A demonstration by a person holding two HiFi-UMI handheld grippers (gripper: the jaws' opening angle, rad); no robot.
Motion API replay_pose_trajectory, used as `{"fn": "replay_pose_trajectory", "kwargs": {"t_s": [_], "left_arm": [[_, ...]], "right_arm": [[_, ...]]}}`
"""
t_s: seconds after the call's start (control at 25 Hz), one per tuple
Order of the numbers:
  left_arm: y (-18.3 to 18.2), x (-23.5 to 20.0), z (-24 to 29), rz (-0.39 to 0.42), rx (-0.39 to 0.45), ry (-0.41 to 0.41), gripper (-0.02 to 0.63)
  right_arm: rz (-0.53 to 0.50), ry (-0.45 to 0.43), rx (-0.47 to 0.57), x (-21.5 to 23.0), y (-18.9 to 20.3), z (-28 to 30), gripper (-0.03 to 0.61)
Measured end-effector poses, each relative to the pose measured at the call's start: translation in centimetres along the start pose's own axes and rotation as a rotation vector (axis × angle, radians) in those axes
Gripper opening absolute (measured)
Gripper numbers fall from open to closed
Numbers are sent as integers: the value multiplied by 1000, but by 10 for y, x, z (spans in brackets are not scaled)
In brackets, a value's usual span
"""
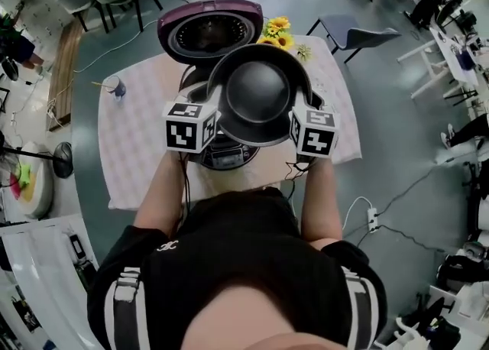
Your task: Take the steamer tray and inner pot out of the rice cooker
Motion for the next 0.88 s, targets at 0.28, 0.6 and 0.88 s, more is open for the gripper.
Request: {"fn": "replay_pose_trajectory", "kwargs": {"t_s": [0.28,0.6,0.88], "left_arm": [[-21,67,41,87,-15,113,43],[-37,142,98,146,-50,213,43],[-29,191,146,156,-118,244,43]], "right_arm": [[74,112,-28,74,25,-29,14],[132,204,-66,160,49,-48,14],[158,220,-135,219,79,-42,14]]}}
Point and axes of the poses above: the fingertips, and each gripper's own axes: z forward along the fingers, x to its right, y out of its underside, the point moved 5 cm from there along -z, backward along the fingers, and after that the axes turned 8 degrees about z, right-handed, at the moved point
